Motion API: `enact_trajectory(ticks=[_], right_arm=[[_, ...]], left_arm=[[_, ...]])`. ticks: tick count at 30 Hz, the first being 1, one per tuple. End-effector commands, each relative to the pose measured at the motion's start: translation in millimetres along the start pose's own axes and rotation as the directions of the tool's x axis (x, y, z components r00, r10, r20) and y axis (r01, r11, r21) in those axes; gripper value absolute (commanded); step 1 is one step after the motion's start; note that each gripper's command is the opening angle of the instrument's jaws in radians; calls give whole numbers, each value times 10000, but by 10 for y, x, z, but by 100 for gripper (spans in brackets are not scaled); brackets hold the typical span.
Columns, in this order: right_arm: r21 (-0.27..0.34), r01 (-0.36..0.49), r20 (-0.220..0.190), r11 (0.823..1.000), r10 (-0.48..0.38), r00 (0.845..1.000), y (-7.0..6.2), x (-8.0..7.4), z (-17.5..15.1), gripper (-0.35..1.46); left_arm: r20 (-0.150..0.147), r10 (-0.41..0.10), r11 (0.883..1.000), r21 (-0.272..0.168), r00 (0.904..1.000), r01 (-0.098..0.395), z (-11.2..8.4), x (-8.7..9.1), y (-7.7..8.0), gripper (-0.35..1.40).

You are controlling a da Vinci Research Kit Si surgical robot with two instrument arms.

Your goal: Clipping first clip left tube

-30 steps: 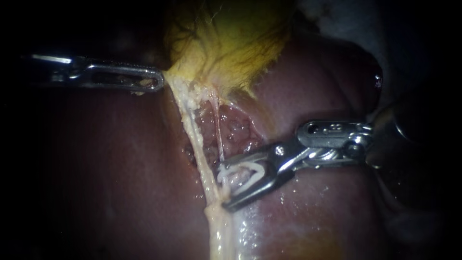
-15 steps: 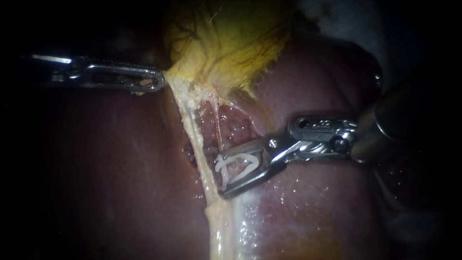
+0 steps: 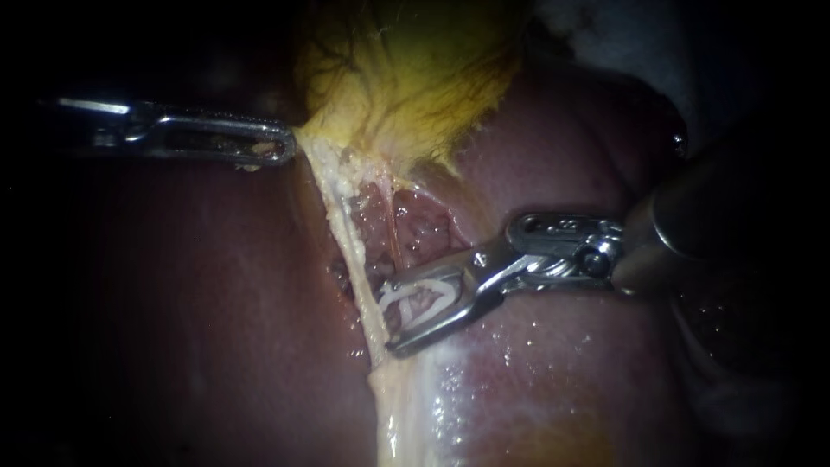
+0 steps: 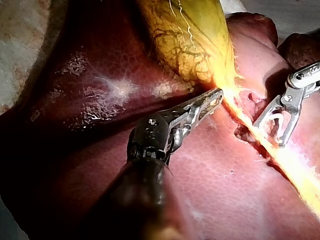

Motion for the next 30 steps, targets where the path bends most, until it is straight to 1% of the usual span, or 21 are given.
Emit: enact_trajectory(ticks=[1, 8, 15, 20, 26, 30], right_arm=[[106, 2, -29, 9999, -1, 10000, 1, 0, 2, 52], [673, 120, -251, 9977, -104, 9996, 4, 4, 15, 52], [1366, 251, -441, 9903, -192, 9988, 1, 9, 26, 51], [1866, 378, -616, 9817, -268, 9977, -6, 10, 33, 51], [2582, 552, -996, 9645, -303, 9946, -19, 11, 41, 47], [2923, 626, -991, 9543, -349, 9945, -23, 12, 44, 44]], left_arm=[[3, 4, 10000, 1, 10000, -4, 1, 0, 0, -35], [4, 4, 10000, -1, 10000, -4, 1, 0, 0, -35], [4, 4, 10000, -1, 10000, -4, 1, 0, 0, -35], [4, 3, 10000, 0, 10000, -3, 1, 0, 0, -35], [3, 4, 10000, 1, 10000, -4, 0, 0, 0, -35], [3, 4, 10000, 2, 10000, -4, 0, 0, 0, -35]])
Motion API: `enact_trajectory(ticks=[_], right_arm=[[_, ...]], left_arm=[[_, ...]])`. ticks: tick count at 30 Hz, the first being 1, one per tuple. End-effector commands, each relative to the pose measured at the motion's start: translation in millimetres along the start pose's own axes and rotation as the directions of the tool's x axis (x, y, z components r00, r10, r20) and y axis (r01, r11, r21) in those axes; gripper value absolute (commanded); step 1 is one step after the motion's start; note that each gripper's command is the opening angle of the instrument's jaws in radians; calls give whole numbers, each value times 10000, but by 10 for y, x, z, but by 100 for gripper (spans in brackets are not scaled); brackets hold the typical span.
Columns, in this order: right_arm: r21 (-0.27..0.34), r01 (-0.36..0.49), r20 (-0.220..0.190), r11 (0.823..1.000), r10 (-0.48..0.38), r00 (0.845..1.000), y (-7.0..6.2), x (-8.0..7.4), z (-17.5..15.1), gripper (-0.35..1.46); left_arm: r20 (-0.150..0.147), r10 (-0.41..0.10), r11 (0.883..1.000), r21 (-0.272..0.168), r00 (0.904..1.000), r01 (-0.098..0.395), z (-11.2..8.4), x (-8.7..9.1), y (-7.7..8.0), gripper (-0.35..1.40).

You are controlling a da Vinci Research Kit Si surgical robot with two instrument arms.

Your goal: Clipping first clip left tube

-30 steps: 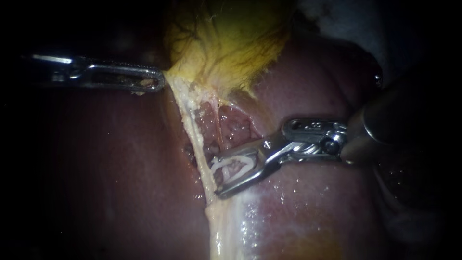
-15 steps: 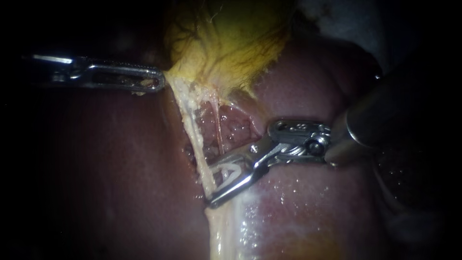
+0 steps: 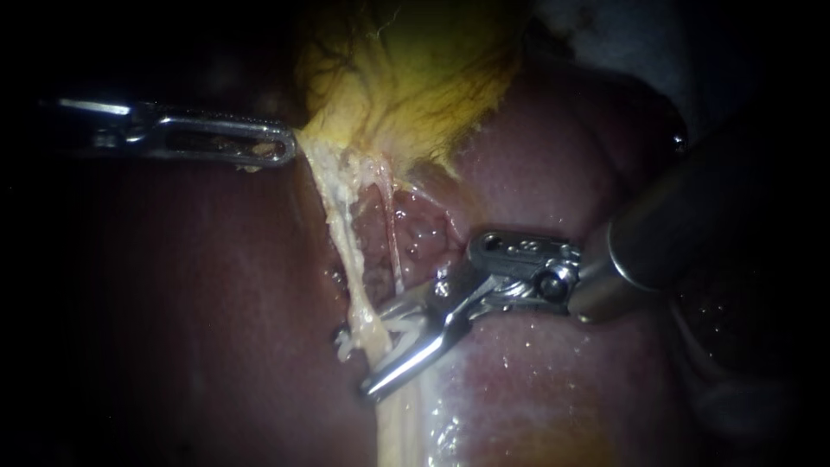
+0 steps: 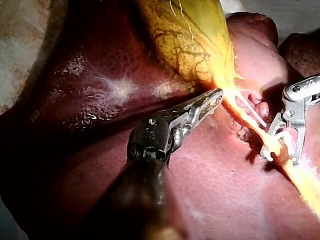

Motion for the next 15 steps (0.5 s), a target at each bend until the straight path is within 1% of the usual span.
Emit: enact_trajectory(ticks=[1, 7, 12, 13, 15], right_arm=[[86, 6, 39, 10000, -6, 10000, -1, 0, 1, 44], [456, 144, 260, 9989, -156, 9995, -11, 1, 9, 39], [522, 324, 295, 9981, -340, 9990, -13, 2, 16, 34], [521, 324, 294, 9981, -340, 9990, -13, 2, 16, 32], [519, 383, 290, 9979, -398, 9988, -13, 3, 16, 20]], left_arm=[[0, 0, 10000, 6, 10000, 0, 0, 0, 0, -35], [-1, 0, 10000, 9, 10000, 0, -1, 0, 0, -35], [-1, 0, 10000, 8, 10000, 0, -1, 0, 0, -35], [-1, 0, 10000, 8, 10000, 0, -1, 0, 0, -35], [-1, 0, 10000, 8, 10000, 0, -1, 0, 0, -35]])
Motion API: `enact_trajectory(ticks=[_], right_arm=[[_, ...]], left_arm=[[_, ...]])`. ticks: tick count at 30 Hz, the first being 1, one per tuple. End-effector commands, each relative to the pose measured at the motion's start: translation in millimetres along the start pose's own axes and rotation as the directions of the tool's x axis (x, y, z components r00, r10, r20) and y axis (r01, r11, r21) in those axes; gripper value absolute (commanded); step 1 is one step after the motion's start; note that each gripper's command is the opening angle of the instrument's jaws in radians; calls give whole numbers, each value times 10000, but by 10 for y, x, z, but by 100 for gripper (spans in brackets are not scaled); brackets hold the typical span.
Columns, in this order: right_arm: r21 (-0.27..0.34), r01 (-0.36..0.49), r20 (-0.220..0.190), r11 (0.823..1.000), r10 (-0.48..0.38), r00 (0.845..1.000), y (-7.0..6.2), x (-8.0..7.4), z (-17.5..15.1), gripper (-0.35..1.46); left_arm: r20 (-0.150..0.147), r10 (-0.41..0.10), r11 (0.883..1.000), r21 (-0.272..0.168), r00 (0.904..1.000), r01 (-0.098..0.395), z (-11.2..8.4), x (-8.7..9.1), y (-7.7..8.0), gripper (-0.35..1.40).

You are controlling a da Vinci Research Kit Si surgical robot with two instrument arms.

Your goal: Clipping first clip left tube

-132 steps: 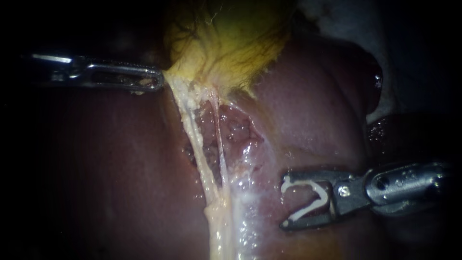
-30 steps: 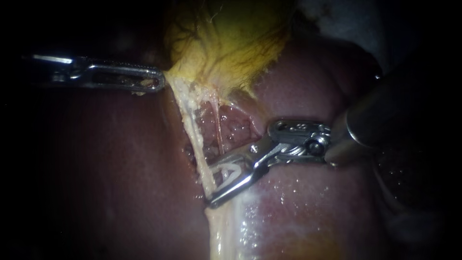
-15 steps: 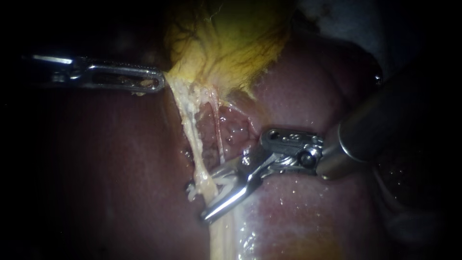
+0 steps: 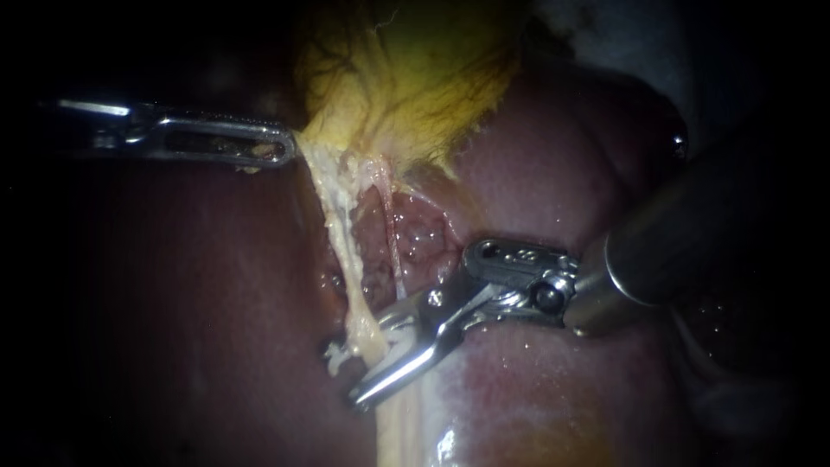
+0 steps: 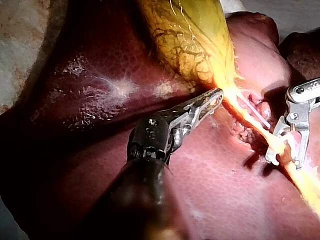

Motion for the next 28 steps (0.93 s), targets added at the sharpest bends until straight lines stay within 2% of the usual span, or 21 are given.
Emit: enact_trajectory(ticks=[1, 4, 11, 14, 16, 19, 28], right_arm=[[-4, 2, 0, 10000, -2, 10000, 1, 0, 0, 13], [-9, 1, -2, 10000, -1, 10000, 1, 0, 0, -1], [12, 118, 13, 9999, -118, 9999, 2, 0, 0, -16], [25, 120, -14, 9999, -120, 9999, 3, 0, 0, -35], [3, 116, 8, 9999, -116, 9999, 4, 1, 0, -35], [-51, 637, 163, 9980, -636, 9978, 4, 1, 1, -35], [-52, 638, 165, 9979, -637, 9978, 6, 1, 0, -35]], left_arm=[[0, -1, 10000, 0, 10000, 1, 0, 0, 0, -35], [0, -1, 10000, 0, 10000, 1, 0, 0, 0, -35], [0, -2, 10000, 1, 10000, 2, 0, 0, 0, -35], [0, -2, 10000, 2, 10000, 2, 0, 0, 0, -35], [0, -2, 10000, 2, 10000, 2, 0, 0, 0, -35], [0, -2, 10000, 3, 10000, 2, 0, 0, 0, -35], [0, -2, 10000, 3, 10000, 2, 0, 0, 0, -35]])
